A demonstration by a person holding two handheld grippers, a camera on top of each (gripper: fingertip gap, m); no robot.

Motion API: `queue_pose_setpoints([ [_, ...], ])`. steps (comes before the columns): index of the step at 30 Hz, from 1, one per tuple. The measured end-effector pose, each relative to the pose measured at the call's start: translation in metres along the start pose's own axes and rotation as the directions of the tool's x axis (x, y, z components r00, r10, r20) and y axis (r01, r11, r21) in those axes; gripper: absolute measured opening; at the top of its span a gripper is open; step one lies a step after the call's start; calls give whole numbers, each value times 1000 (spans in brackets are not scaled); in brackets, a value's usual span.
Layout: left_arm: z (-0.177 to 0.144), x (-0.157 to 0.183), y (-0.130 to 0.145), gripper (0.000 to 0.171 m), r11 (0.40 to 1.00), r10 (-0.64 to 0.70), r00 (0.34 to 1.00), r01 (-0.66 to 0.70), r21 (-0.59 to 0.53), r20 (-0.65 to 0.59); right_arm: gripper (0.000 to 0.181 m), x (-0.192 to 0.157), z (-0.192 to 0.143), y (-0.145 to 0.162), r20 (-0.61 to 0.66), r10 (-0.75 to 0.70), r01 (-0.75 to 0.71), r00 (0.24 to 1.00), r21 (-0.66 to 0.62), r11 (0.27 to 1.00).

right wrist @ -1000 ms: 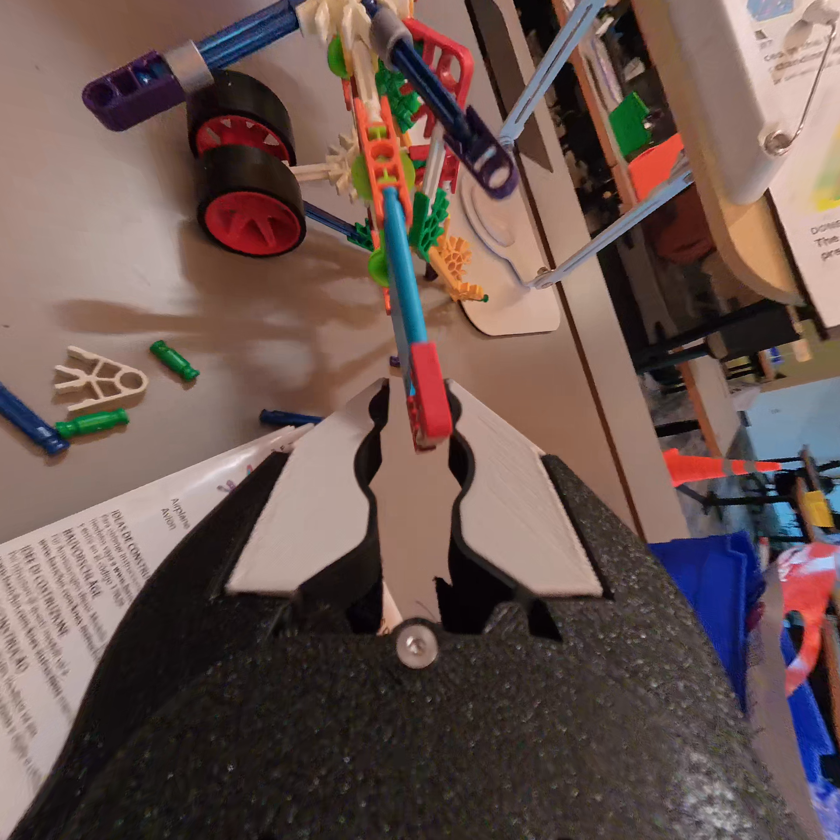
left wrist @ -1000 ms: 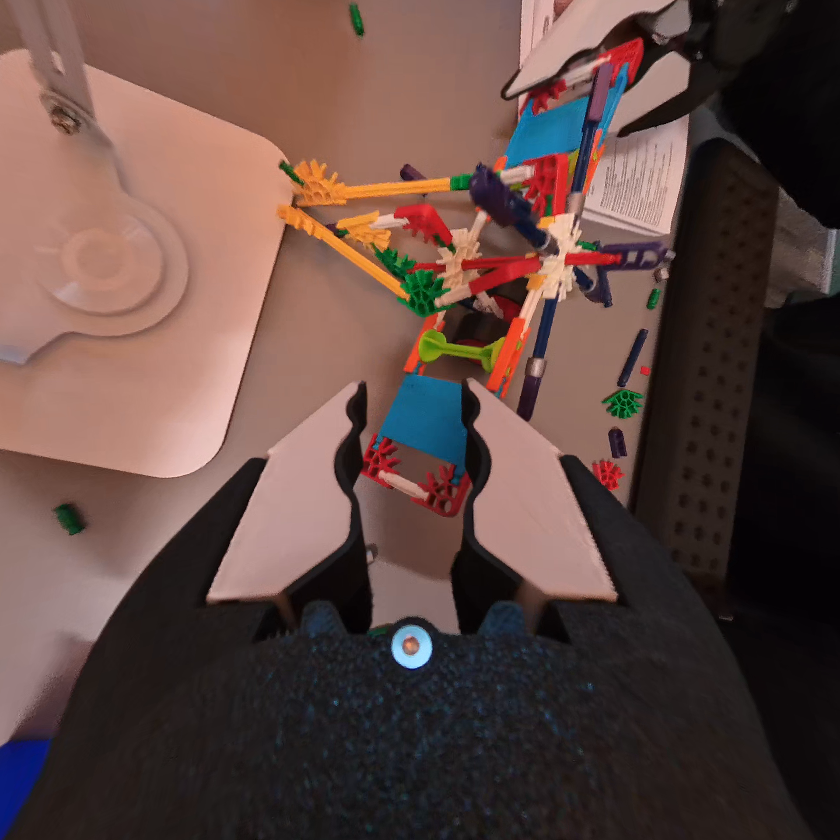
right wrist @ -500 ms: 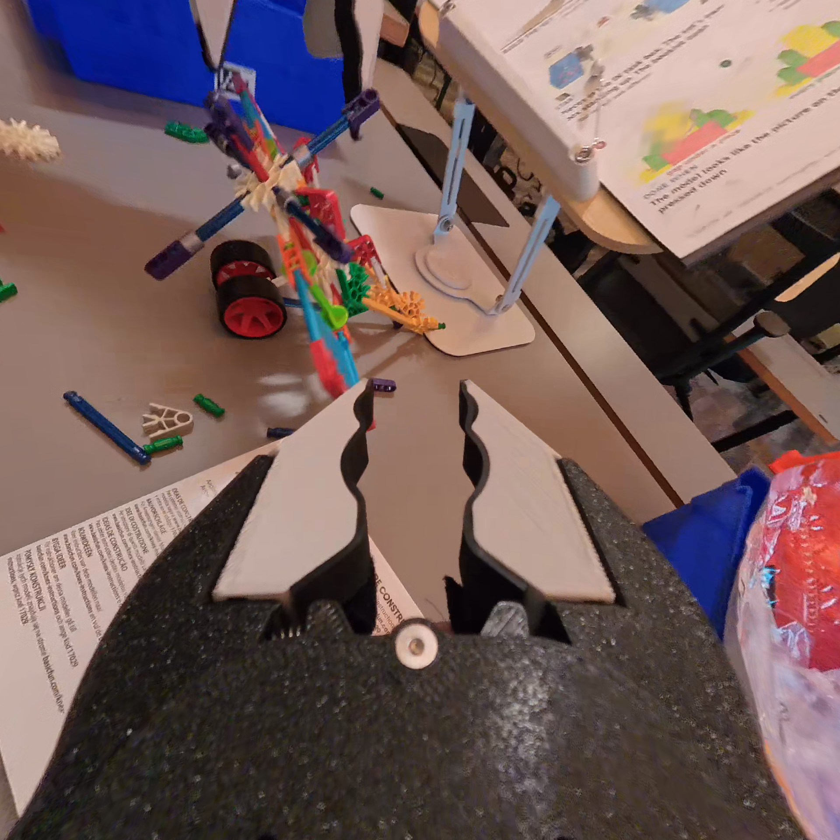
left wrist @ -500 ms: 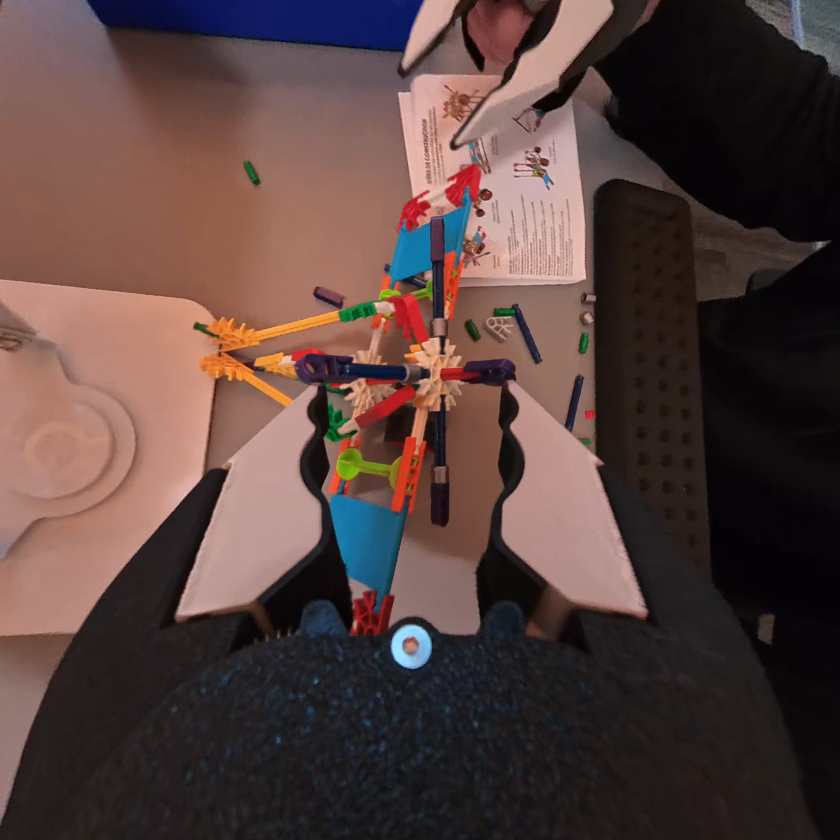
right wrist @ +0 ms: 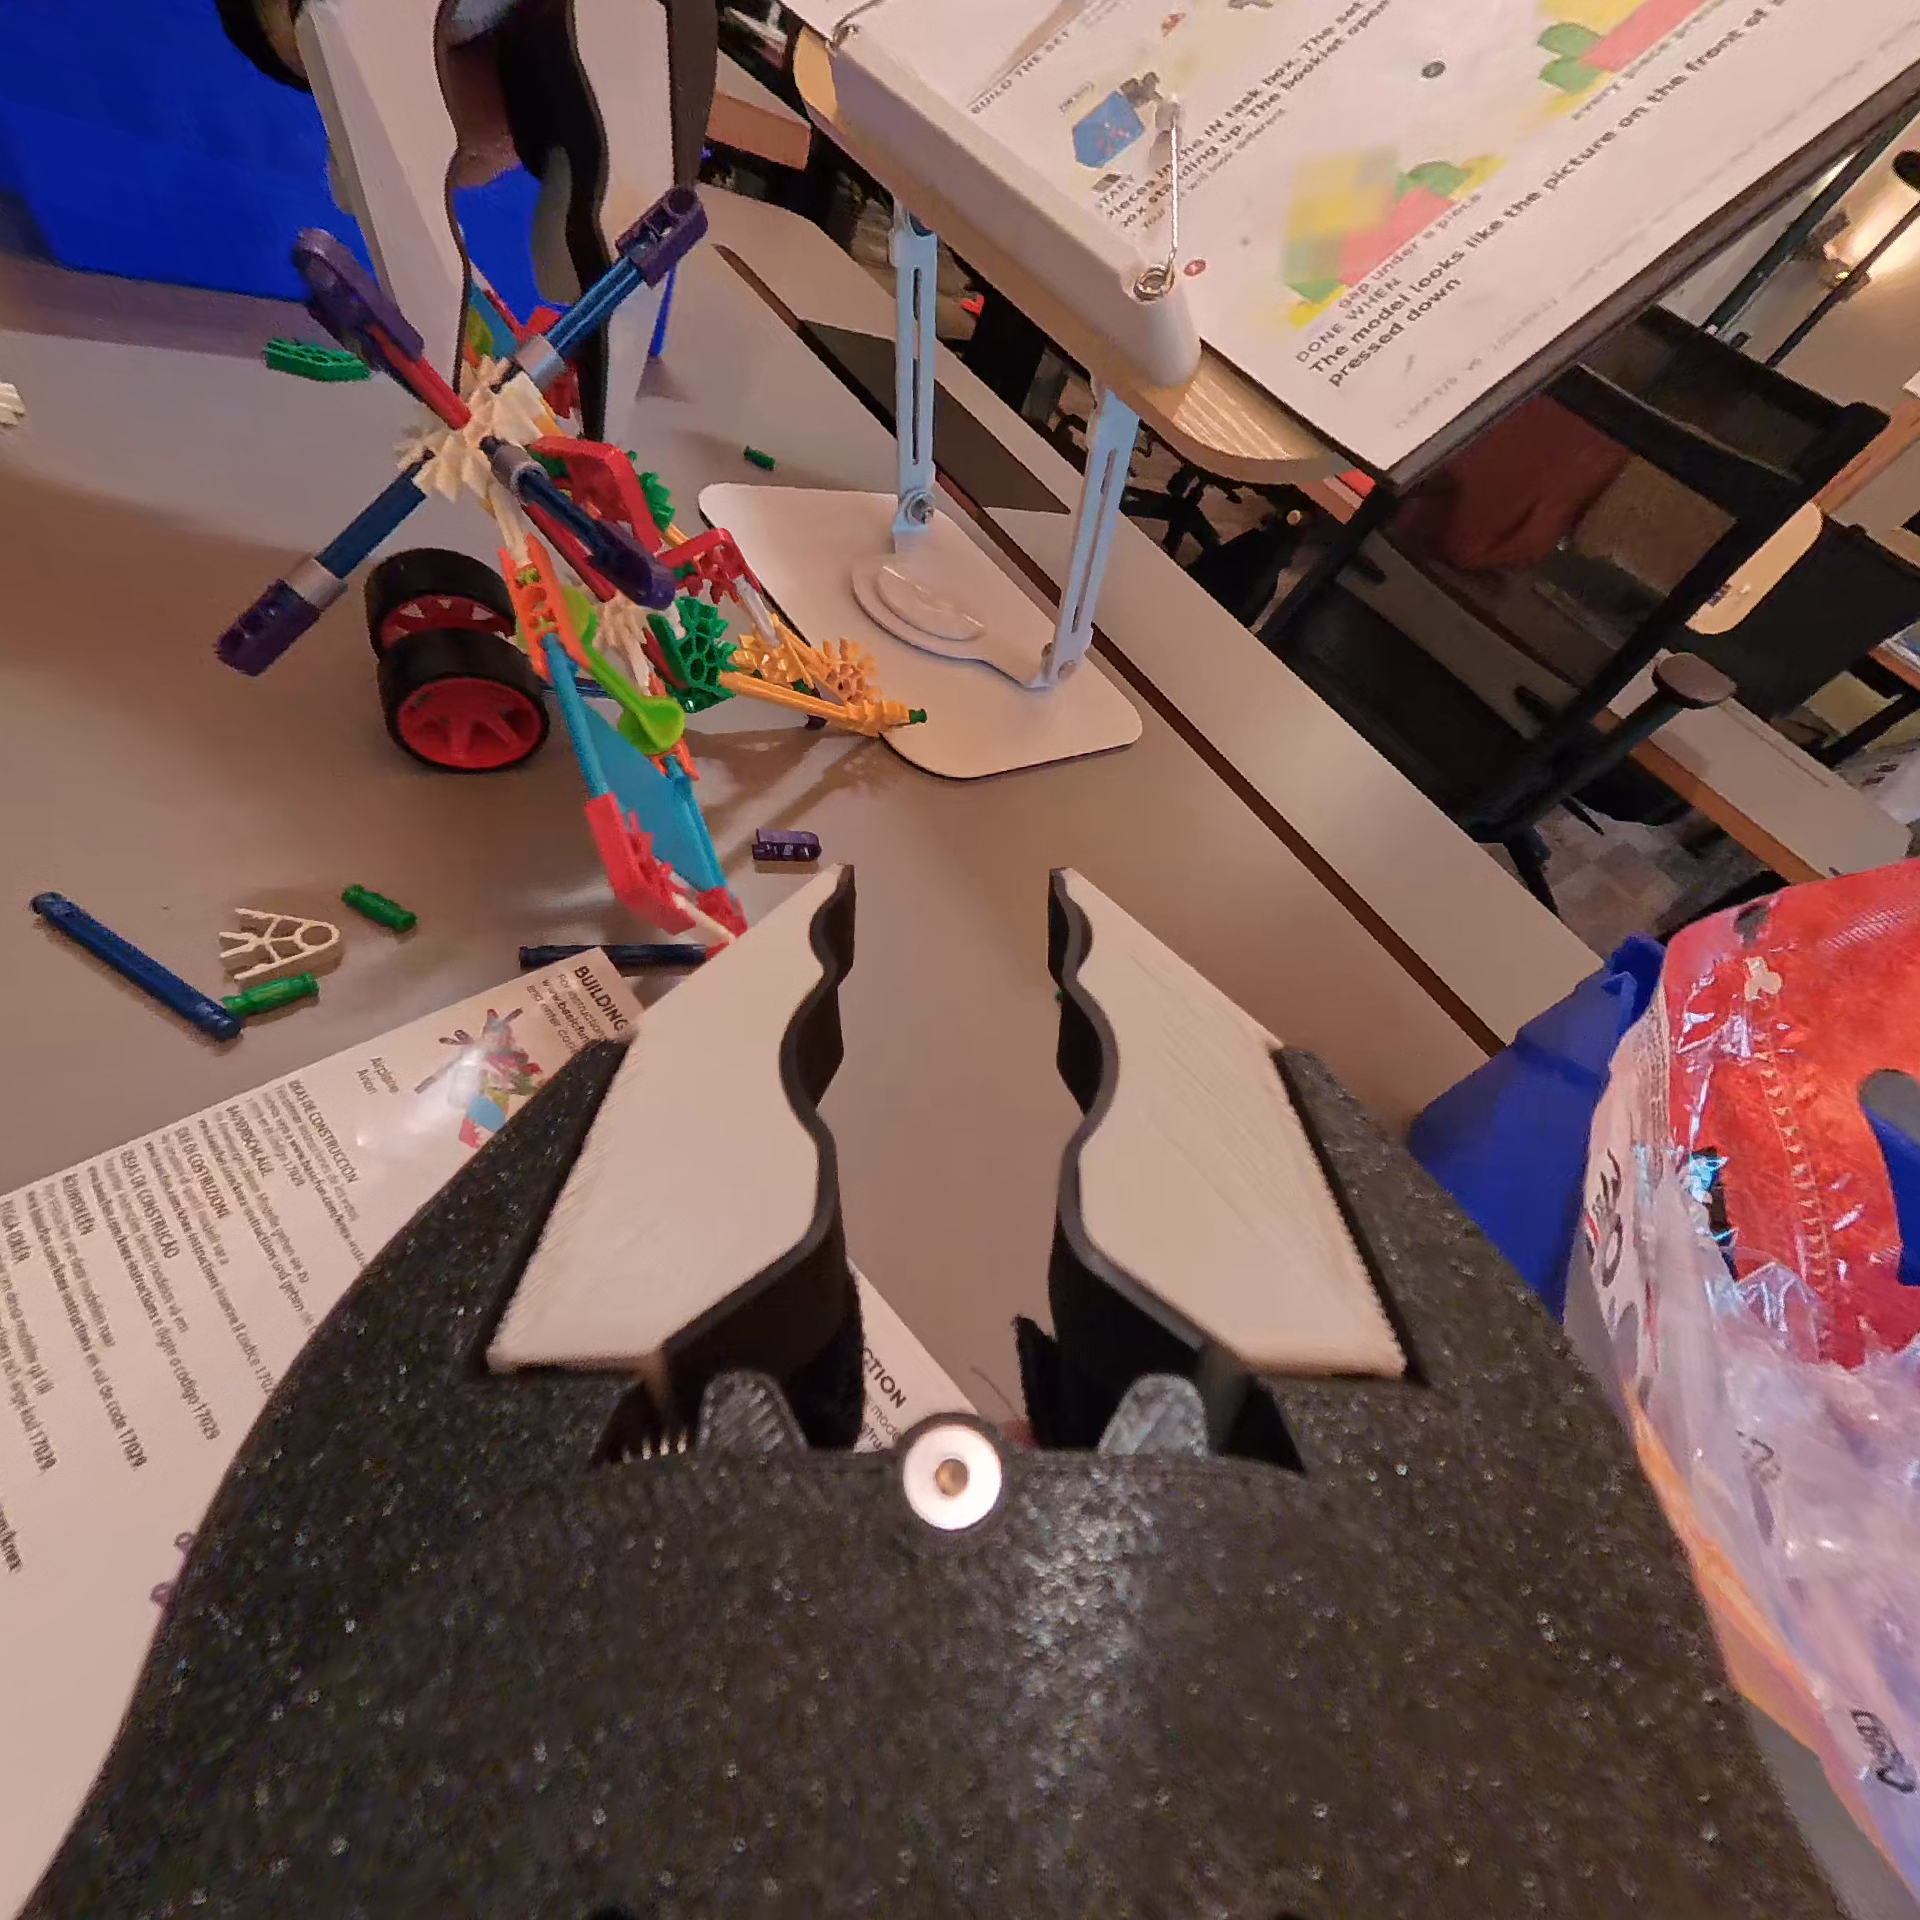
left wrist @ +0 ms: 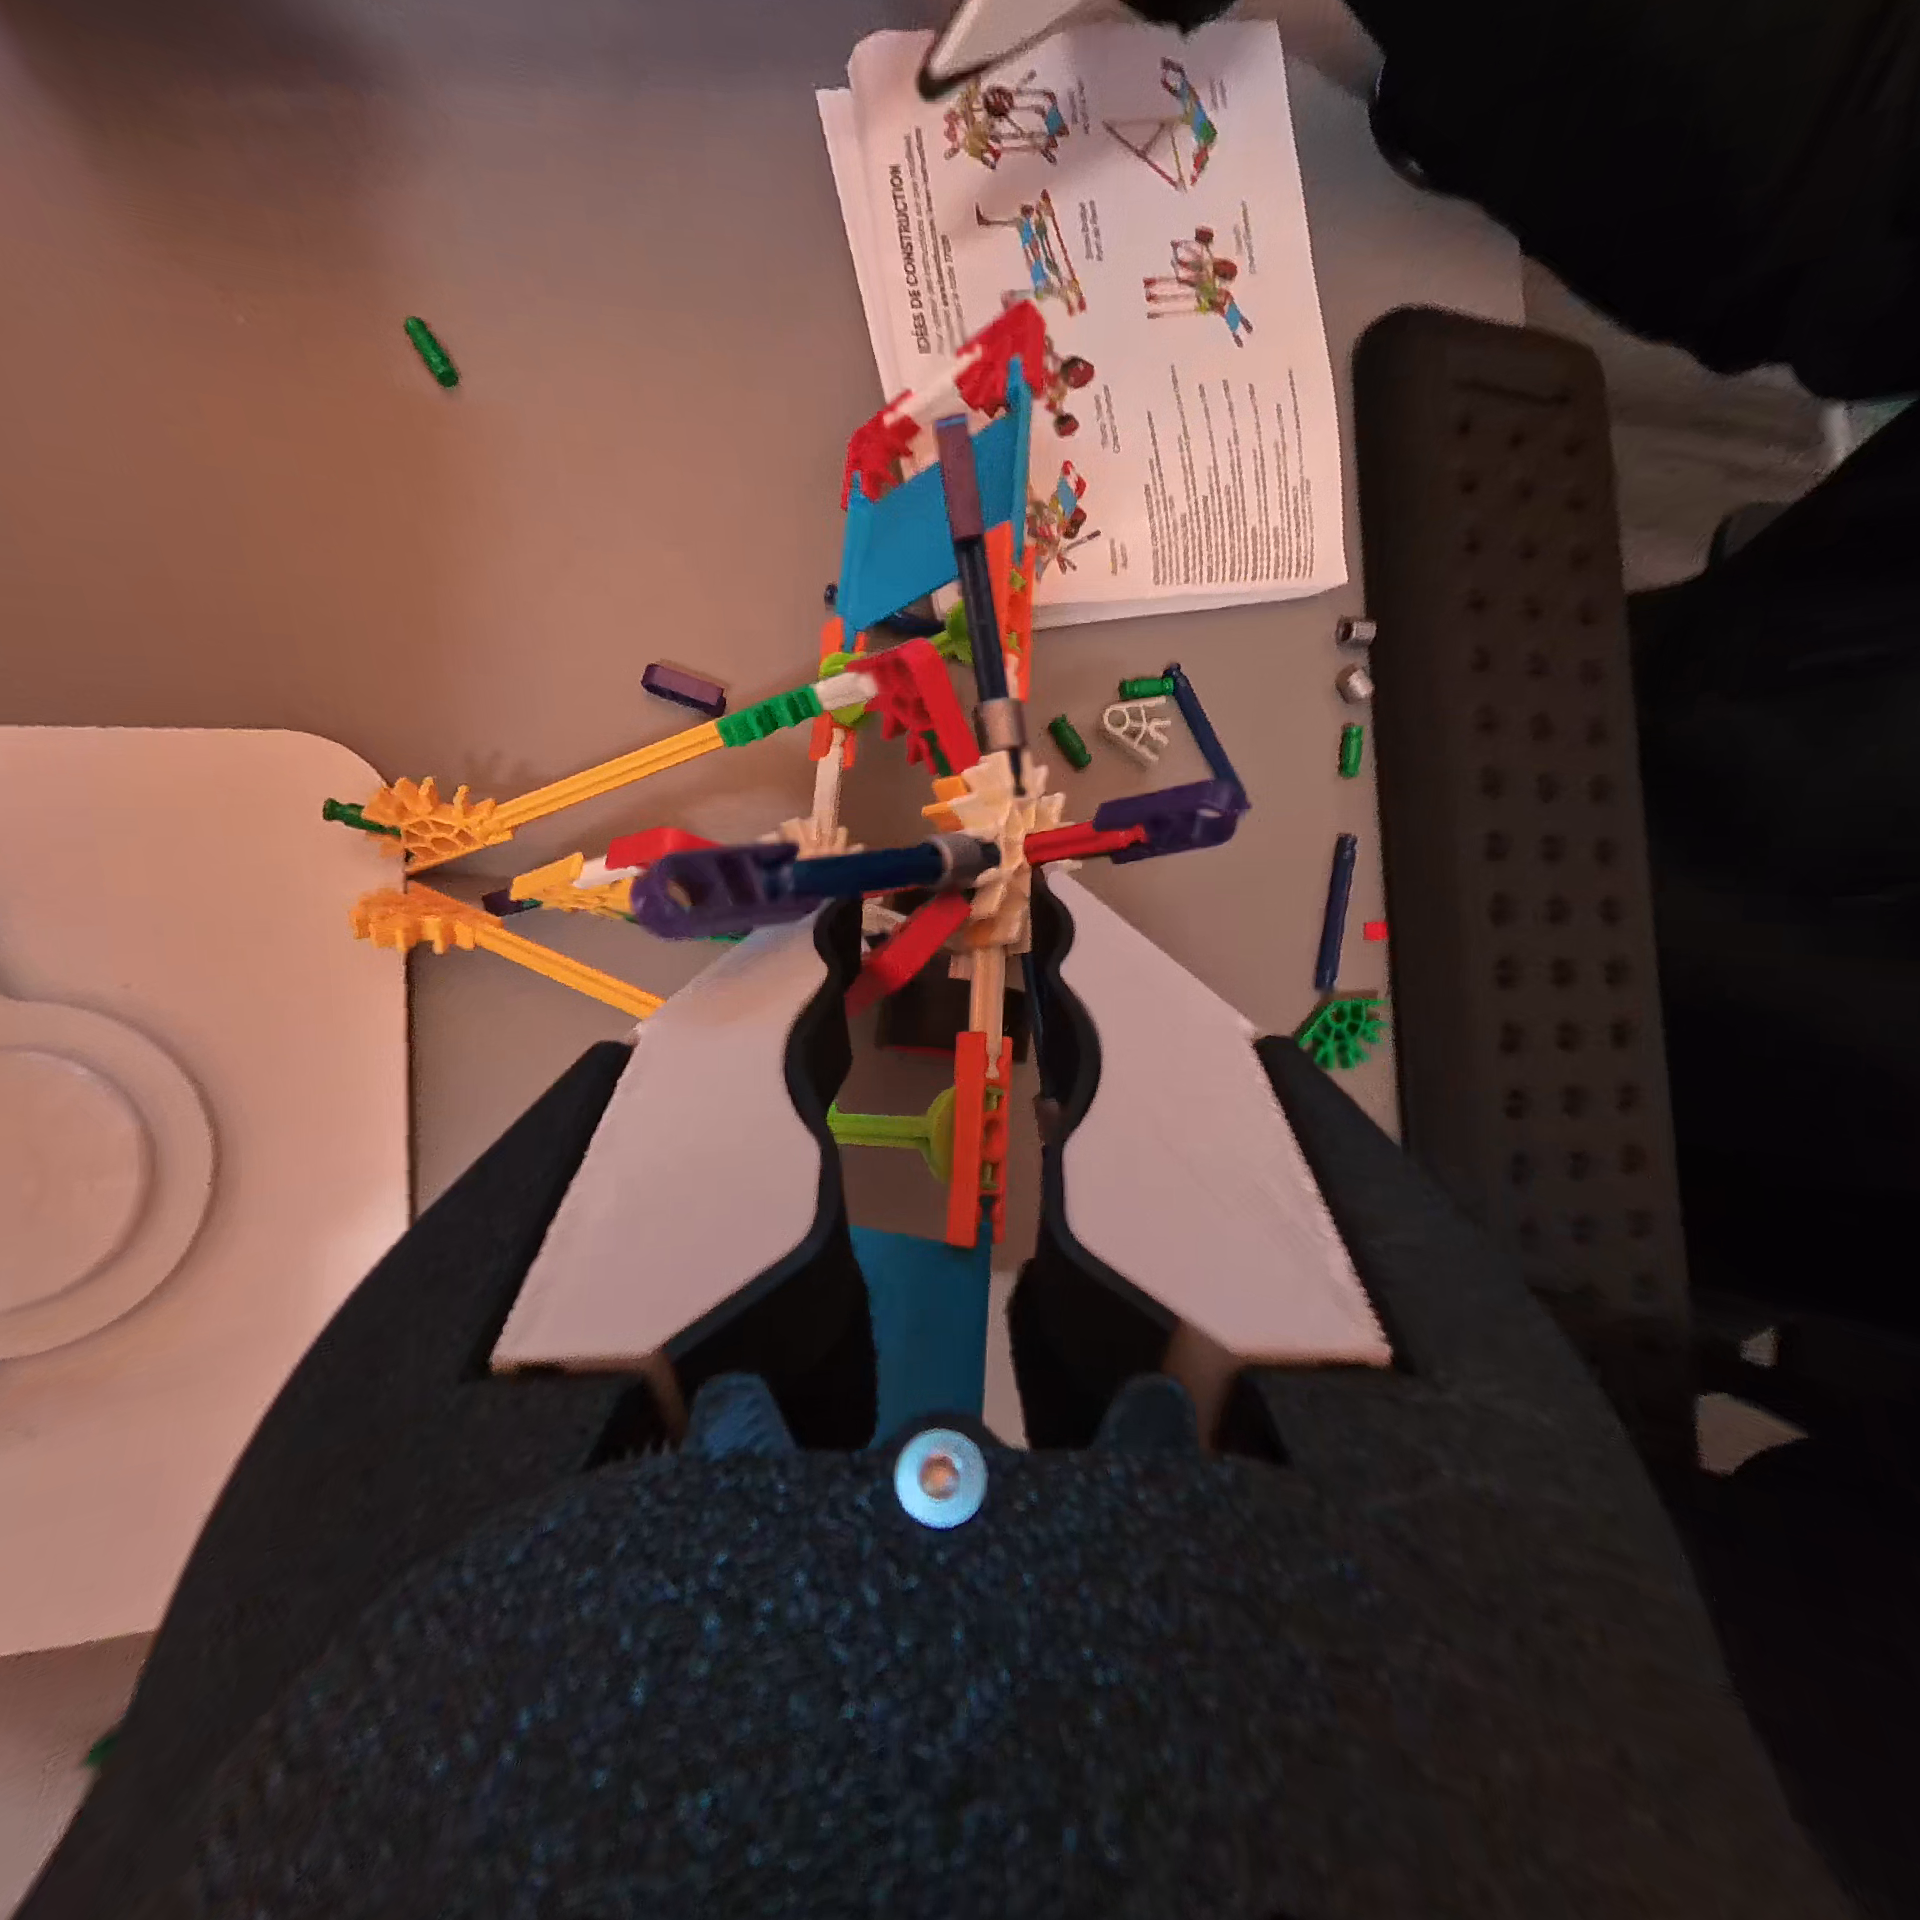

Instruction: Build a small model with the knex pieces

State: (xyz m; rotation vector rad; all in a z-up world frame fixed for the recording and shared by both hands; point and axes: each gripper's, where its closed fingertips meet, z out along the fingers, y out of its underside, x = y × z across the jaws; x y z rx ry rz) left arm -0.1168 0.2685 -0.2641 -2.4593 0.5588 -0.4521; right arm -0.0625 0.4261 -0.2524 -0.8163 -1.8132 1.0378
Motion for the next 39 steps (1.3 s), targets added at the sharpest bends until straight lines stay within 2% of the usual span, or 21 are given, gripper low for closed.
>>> queue_pose_setpoints([
  [3, -4, 3, 6, 26, 992, 109, 992, -105, -67, 58, 37, -1, -2, -4, 1, 5, -5, 1000, 17, 1000],
  [8, -15, -9, 23, 18, 966, 186, 958, -137, -221, 218, 37, 0, -4, -3, -11, -9, 9, 1000, 1, 1000],
  [13, -6, -5, 22, 17, 949, 277, 925, -221, -224, 260, 37, 1, -4, 0, -20, 3, -4, 1000, -6, 1000],
  [18, -7, -13, 35, 16, 933, 339, 860, -255, -255, 381, 37, 8, -4, 2, -48, 19, -20, 999, -21, 1000],
  [20, -7, -13, 37, 17, 938, 335, 852, -262, -227, 402, 37, 10, -4, 3, -57, 30, -31, 998, -25, 999],
  [23, -14, -22, 44, 17, 945, 311, 816, -211, -249, 487, 37, 13, -5, 5, -68, 32, -35, 997, -32, 999],
  [28, -21, -7, 55, 18, 951, 261, 770, -102, -292, 583, 37, 21, -13, -1, -97, 47, -47, 994, -5, 999],
  [33, -14, -2, 47, 19, 983, 143, 714, -23, -181, 685, 37, 22, -14, -3, -105, 53, -53, 993, 1, 999],
  [39, -25, -38, 43, 19, 991, 24, 661, 81, -103, 750, 37, 22, -14, -3, -111, 50, -51, 993, -8, 999],
])
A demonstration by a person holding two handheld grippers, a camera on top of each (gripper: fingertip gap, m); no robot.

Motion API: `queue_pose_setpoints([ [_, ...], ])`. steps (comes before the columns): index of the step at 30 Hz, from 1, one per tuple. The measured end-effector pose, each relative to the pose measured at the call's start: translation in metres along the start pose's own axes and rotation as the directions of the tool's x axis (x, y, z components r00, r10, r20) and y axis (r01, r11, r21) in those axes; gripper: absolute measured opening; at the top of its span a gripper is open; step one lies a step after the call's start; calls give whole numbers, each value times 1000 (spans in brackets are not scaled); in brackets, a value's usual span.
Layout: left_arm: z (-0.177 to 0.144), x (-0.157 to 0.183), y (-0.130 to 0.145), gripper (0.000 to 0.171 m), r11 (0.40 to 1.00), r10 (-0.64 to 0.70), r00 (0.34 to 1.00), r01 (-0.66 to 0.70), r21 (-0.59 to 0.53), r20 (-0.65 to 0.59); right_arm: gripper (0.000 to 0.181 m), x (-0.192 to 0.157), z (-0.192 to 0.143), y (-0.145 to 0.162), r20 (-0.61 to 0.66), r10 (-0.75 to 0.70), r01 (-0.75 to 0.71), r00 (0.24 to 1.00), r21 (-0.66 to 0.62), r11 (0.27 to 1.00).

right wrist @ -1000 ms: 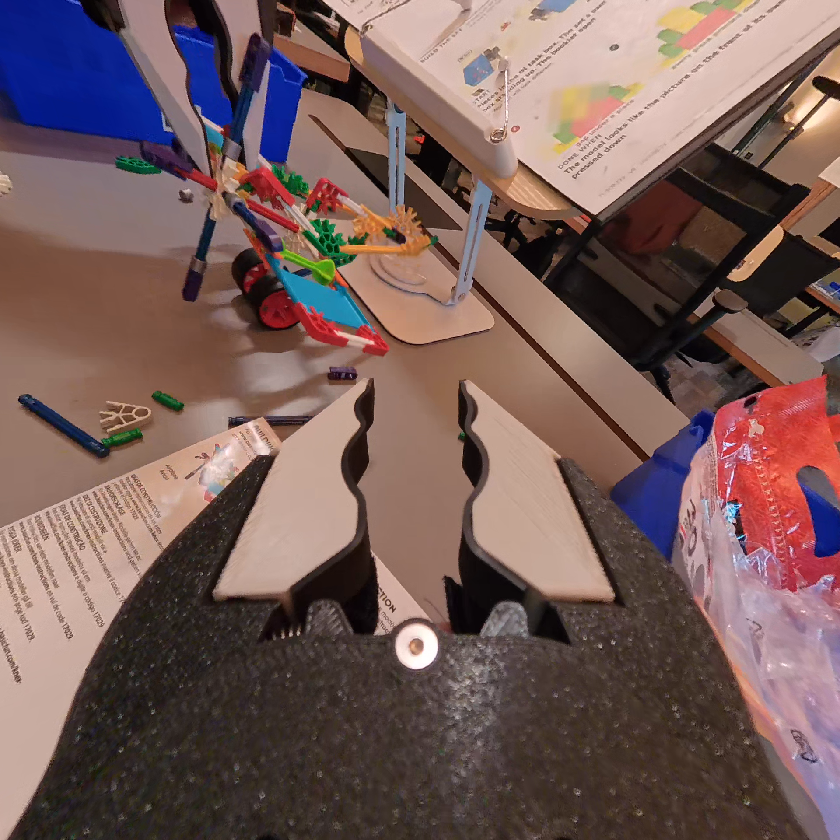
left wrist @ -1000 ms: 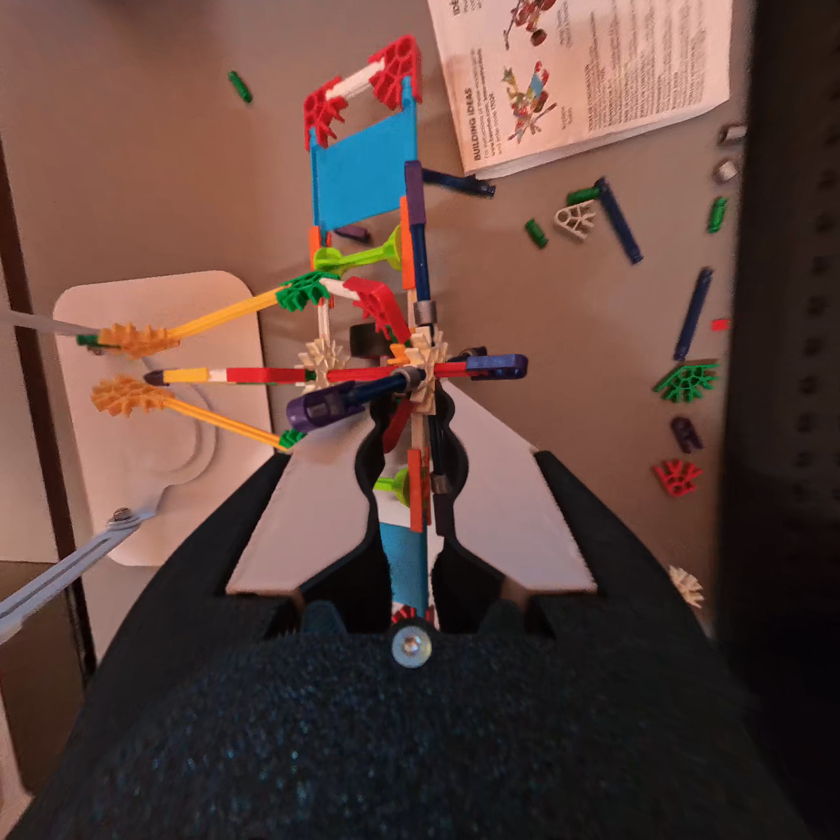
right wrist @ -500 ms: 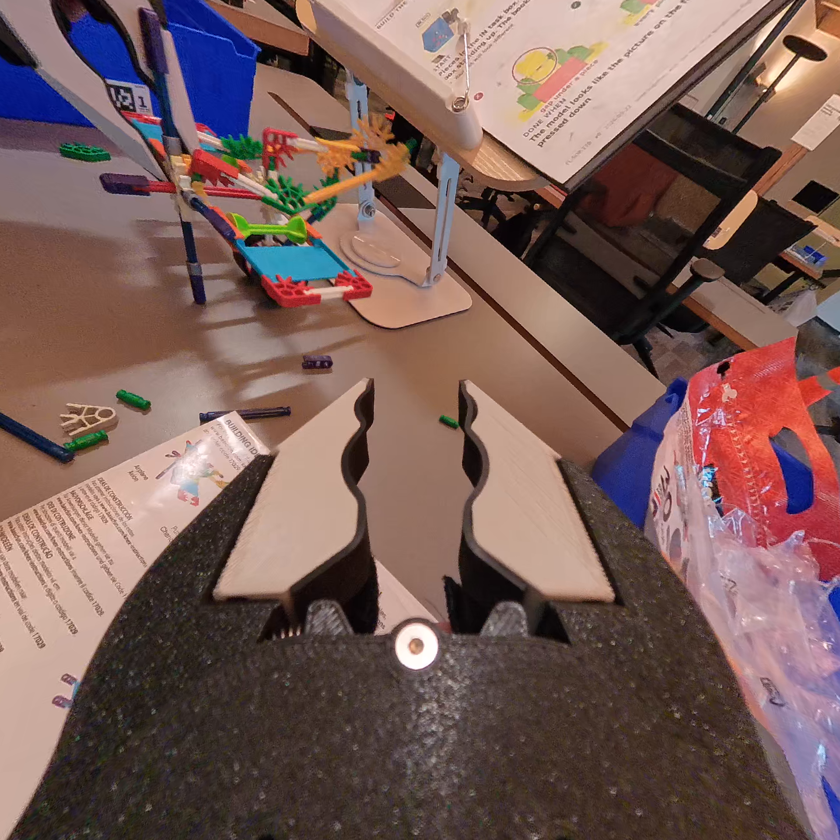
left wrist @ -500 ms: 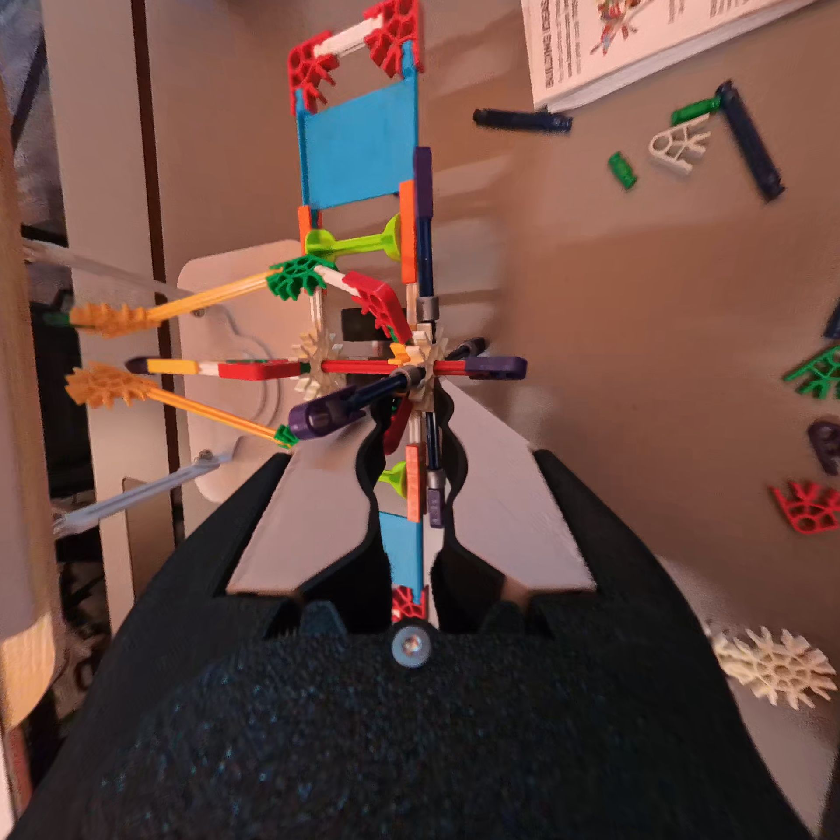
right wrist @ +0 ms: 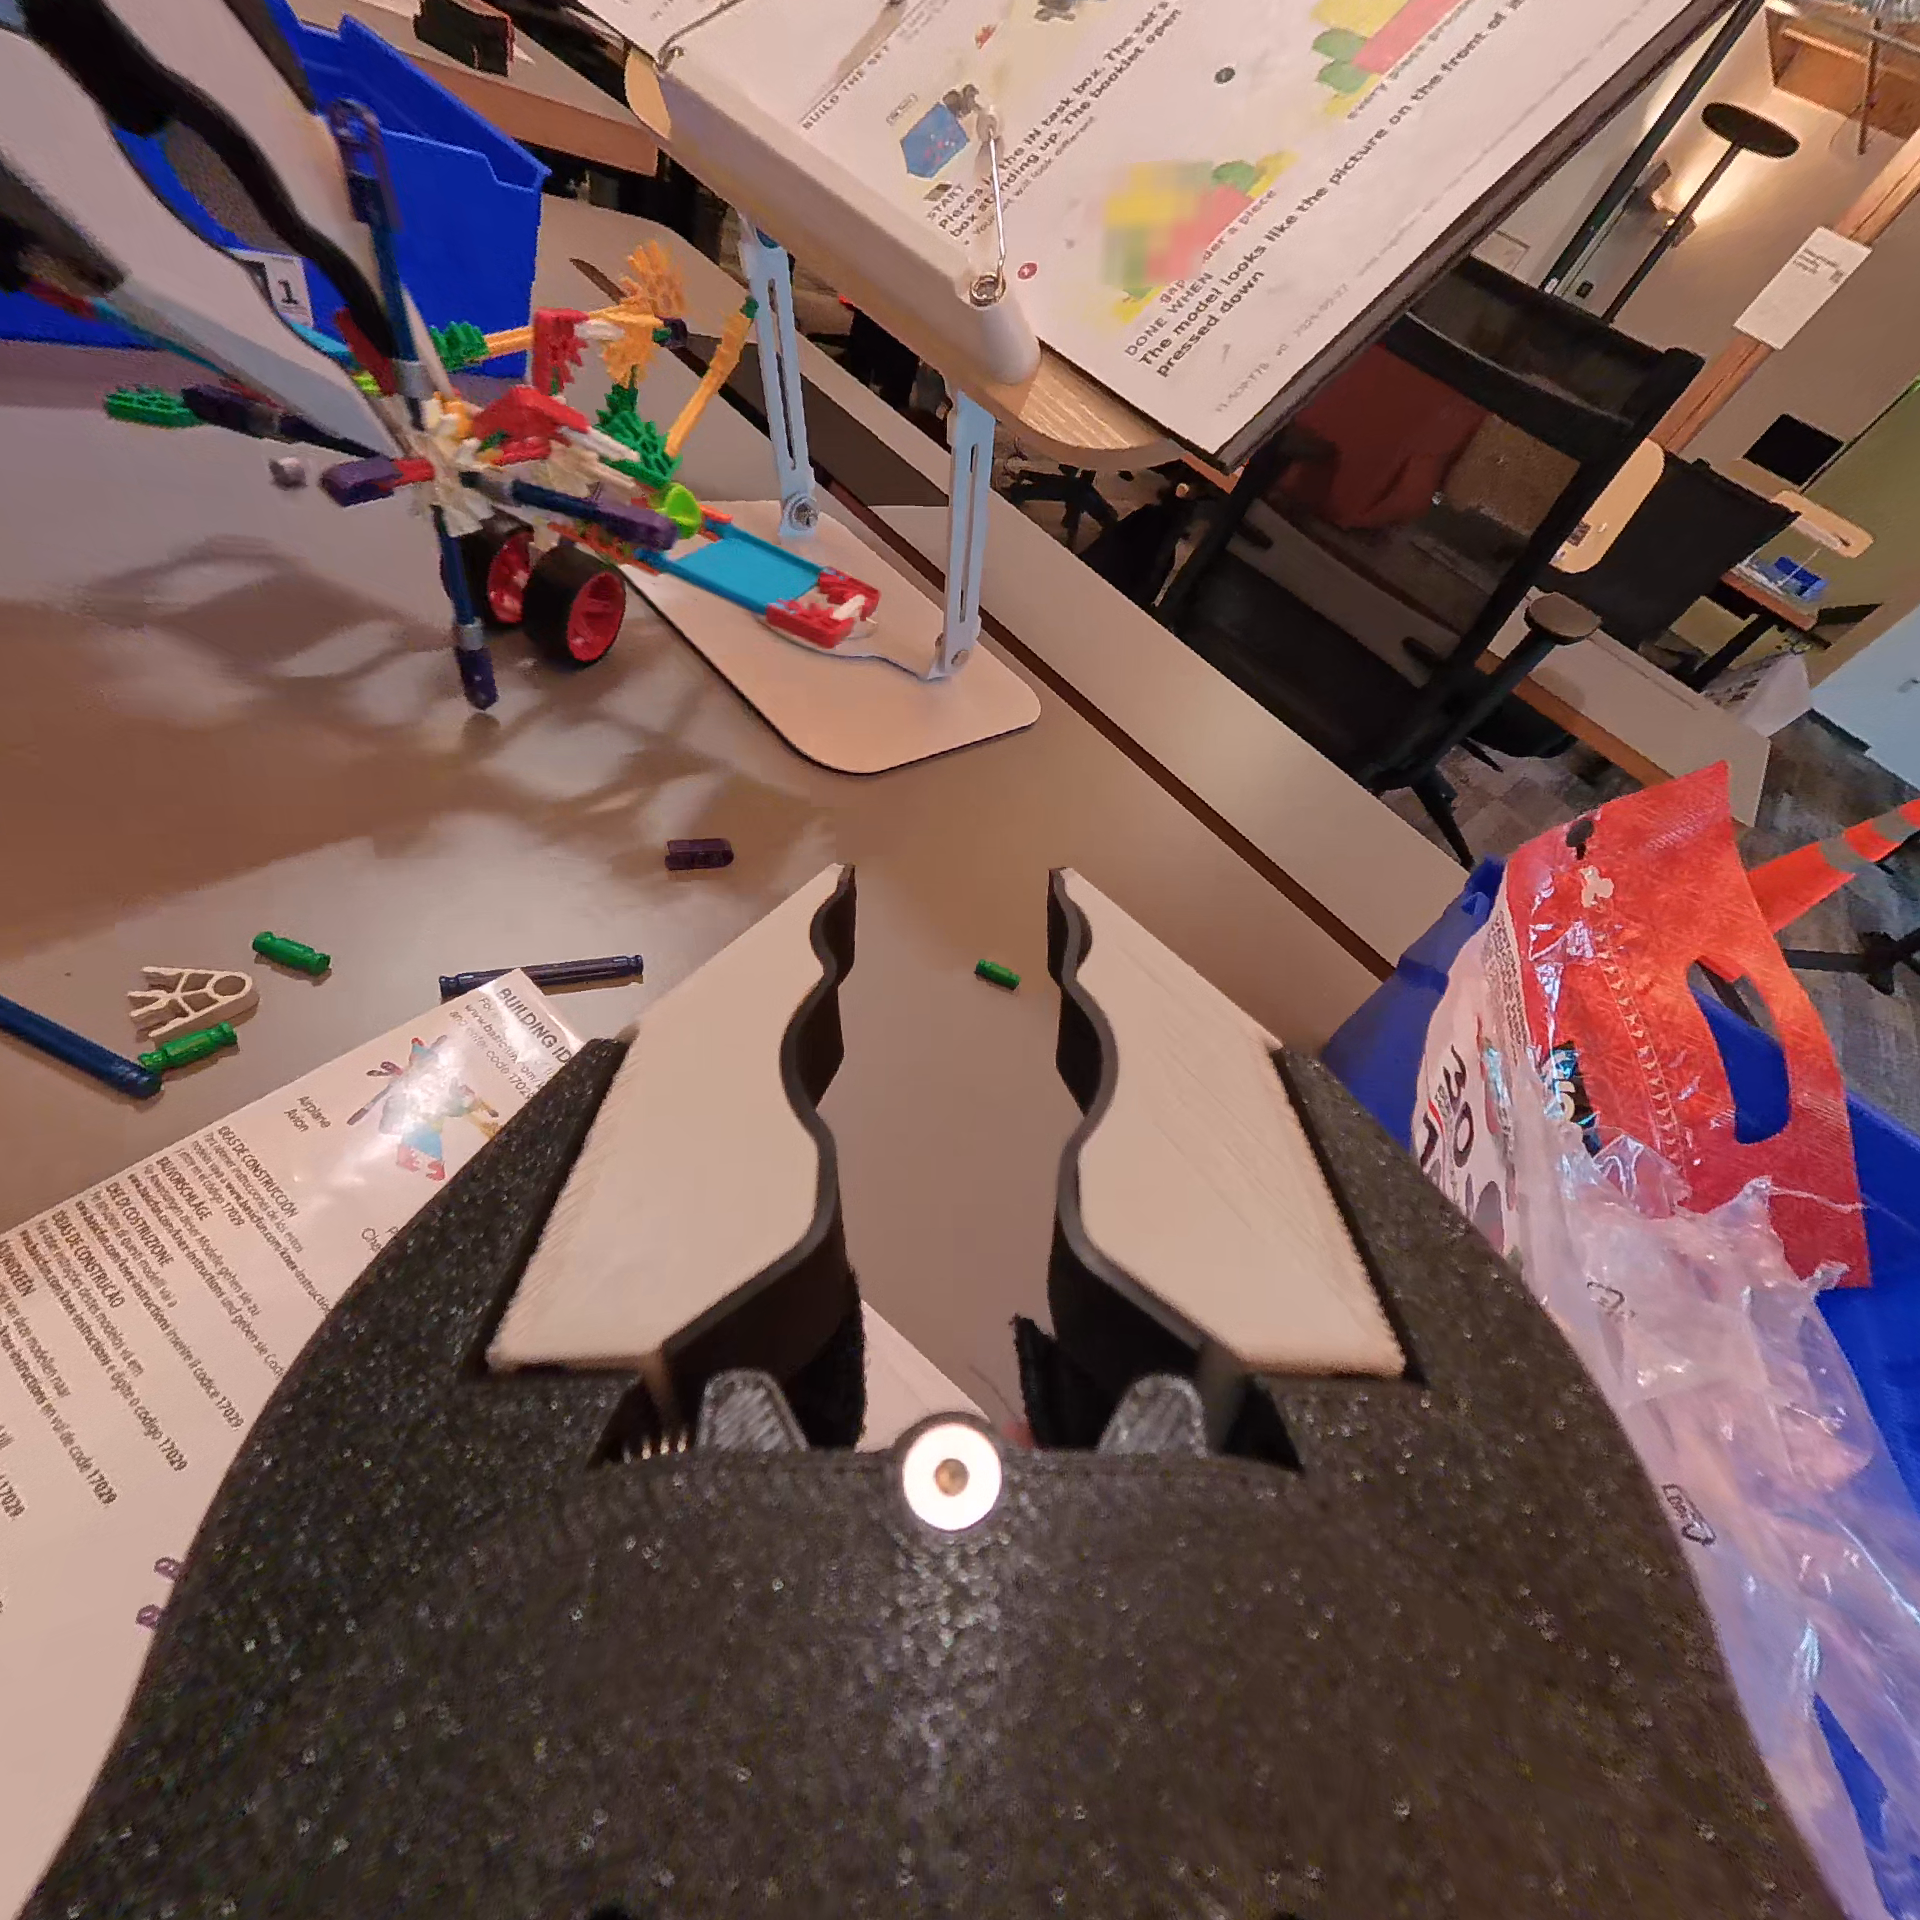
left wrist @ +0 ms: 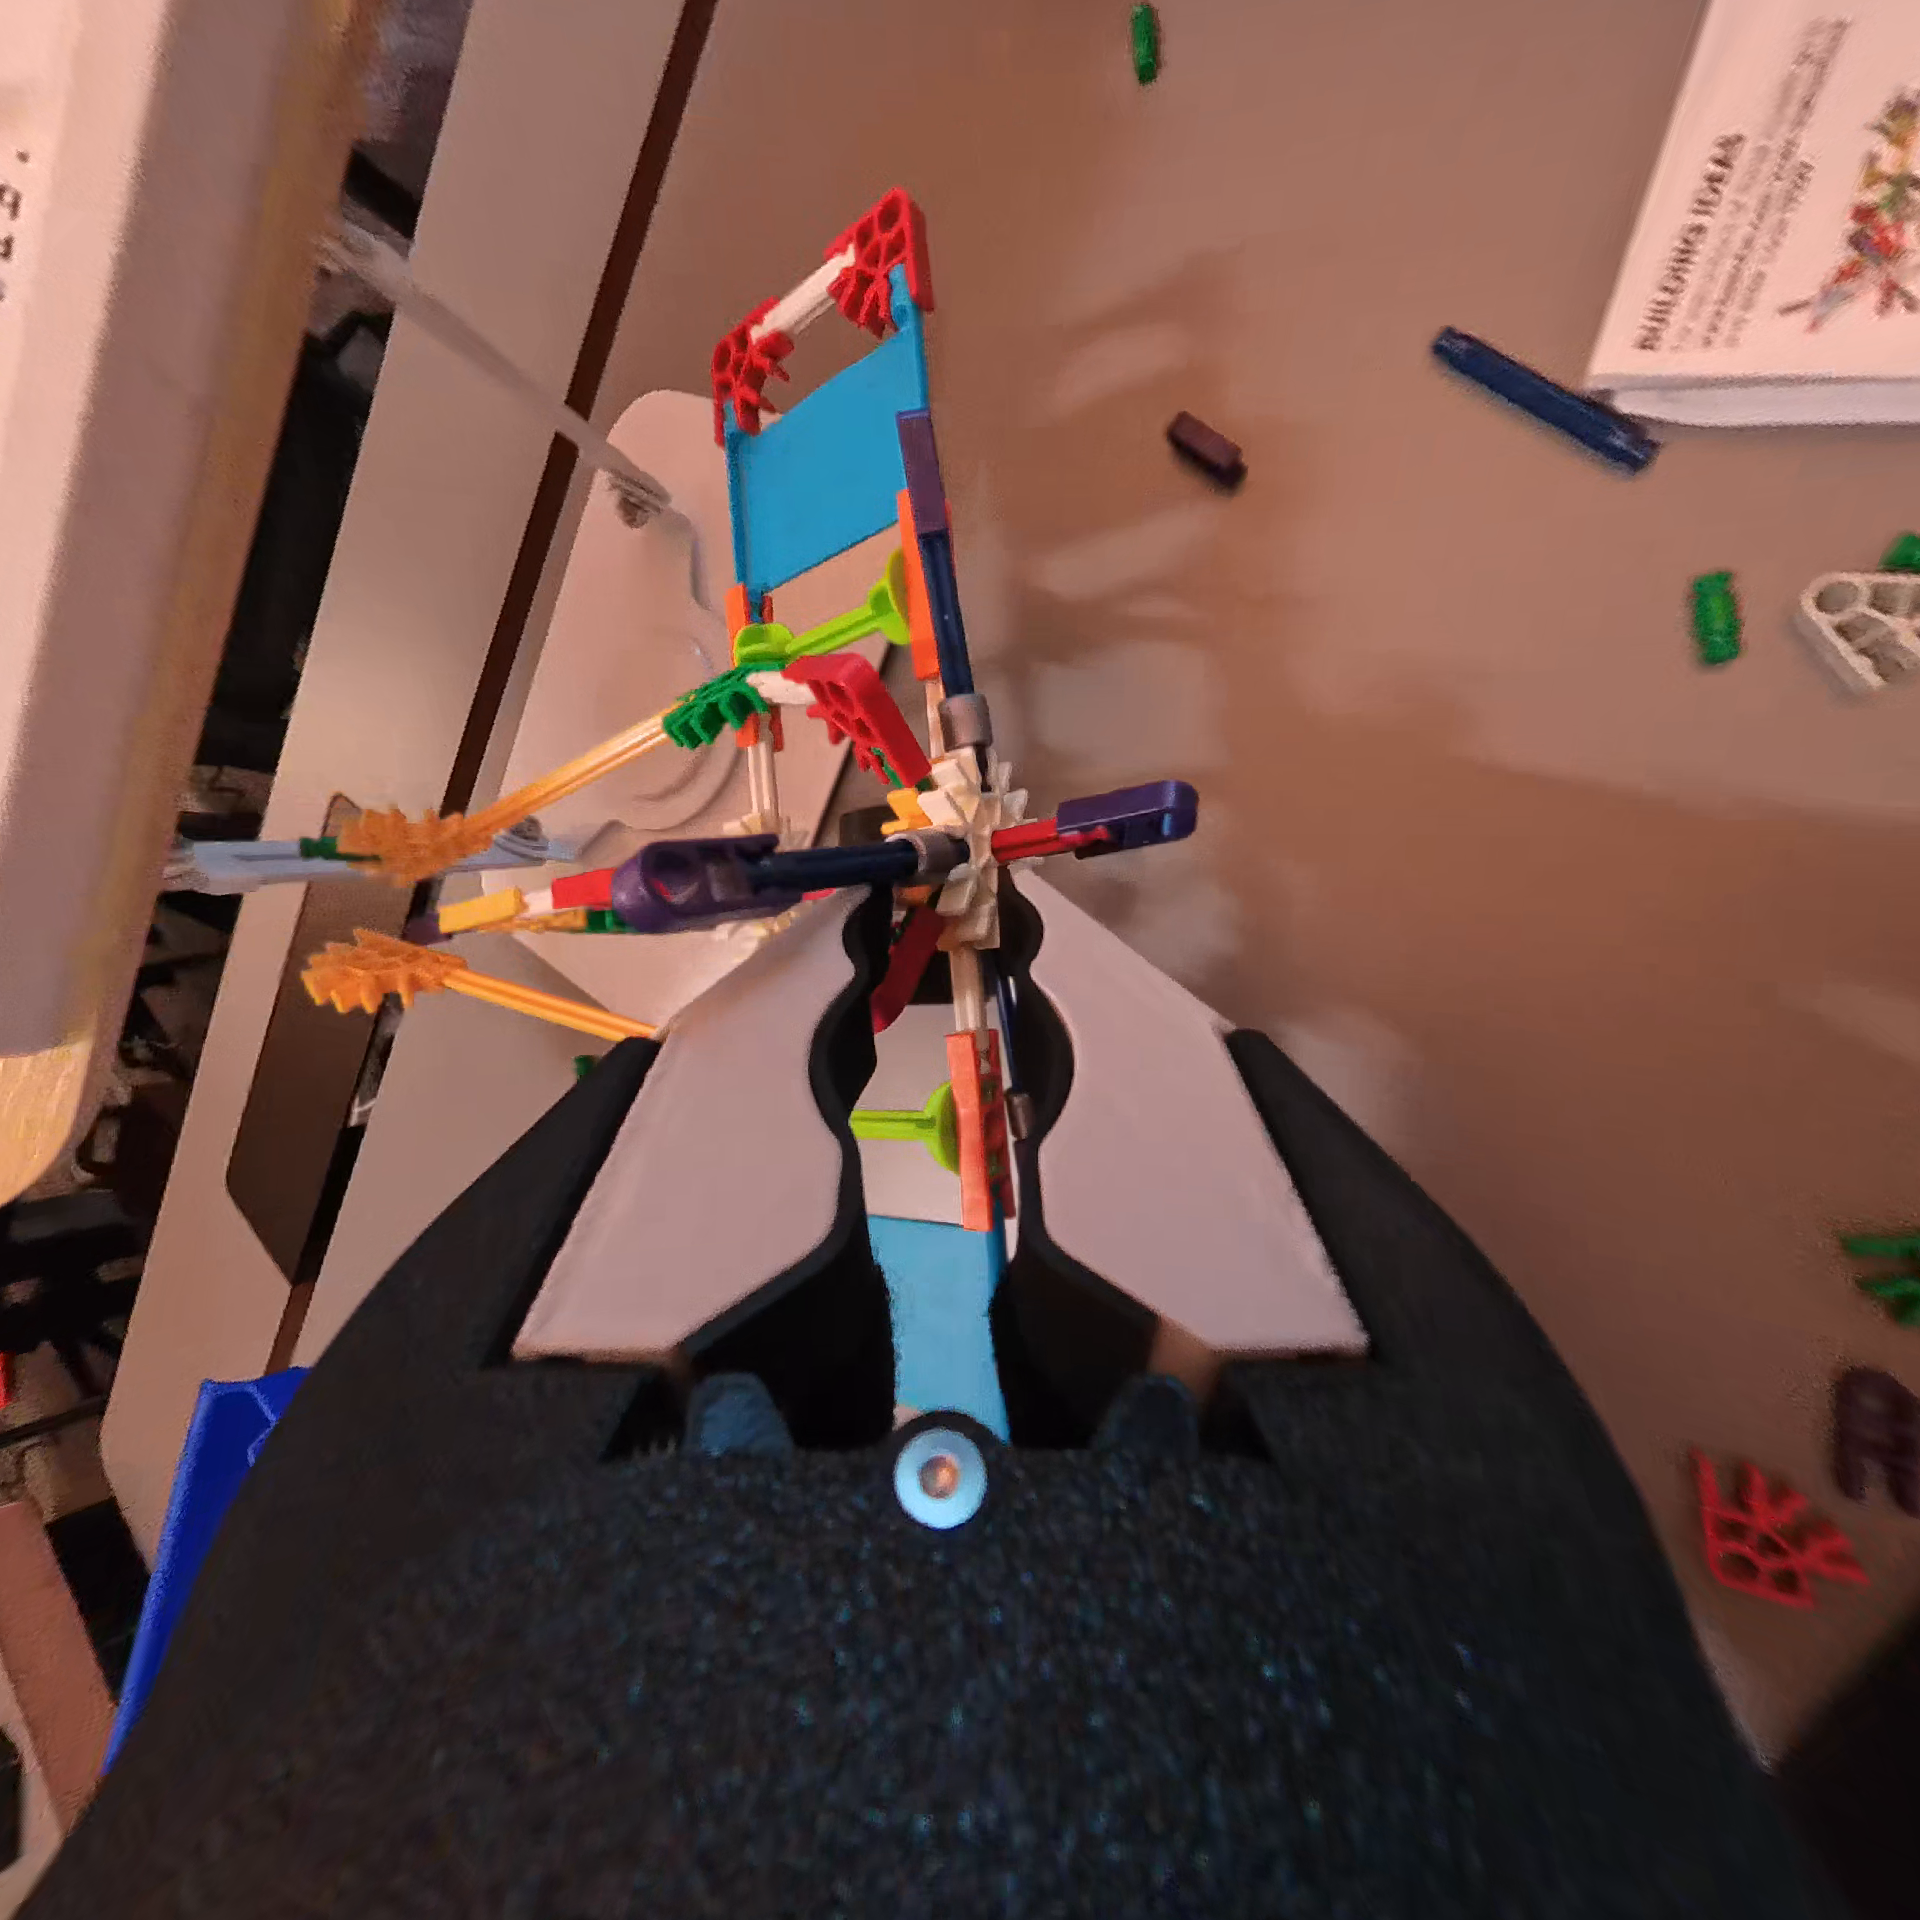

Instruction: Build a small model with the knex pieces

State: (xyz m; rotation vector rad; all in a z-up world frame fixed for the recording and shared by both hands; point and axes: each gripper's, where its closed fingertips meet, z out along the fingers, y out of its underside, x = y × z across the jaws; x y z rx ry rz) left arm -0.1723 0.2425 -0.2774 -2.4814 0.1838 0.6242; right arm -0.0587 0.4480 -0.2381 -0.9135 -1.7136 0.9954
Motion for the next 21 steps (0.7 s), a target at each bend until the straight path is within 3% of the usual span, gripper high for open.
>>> queue_pose_setpoints([
  [4, 7, -12, 5, 18, 999, -54, 998, 54, 5, 19, 37, 5, -4, -3, -27, 22, -22, 999, 3, 1000],
  [8, 3, -18, 1, 20, 996, -70, 997, 67, 60, 42, 37, 12, -26, -9, -132, 209, -212, 969, -3, 977],
  [14, 4, -9, -9, 20, 995, -41, 998, 36, 92, 52, 34, -45, -82, -47, -217, 403, -371, 889, 176, 912],
  [17, 4, -6, -11, 18, 994, -38, 998, 33, 100, 44, 30, -94, -65, -57, -173, 519, -472, 837, 251, 845],
  [21, 3, -4, -10, 17, 994, -41, 999, 37, 105, 36, 23, -169, -4, -64, -118, 366, -342, 923, 184, 921],
])
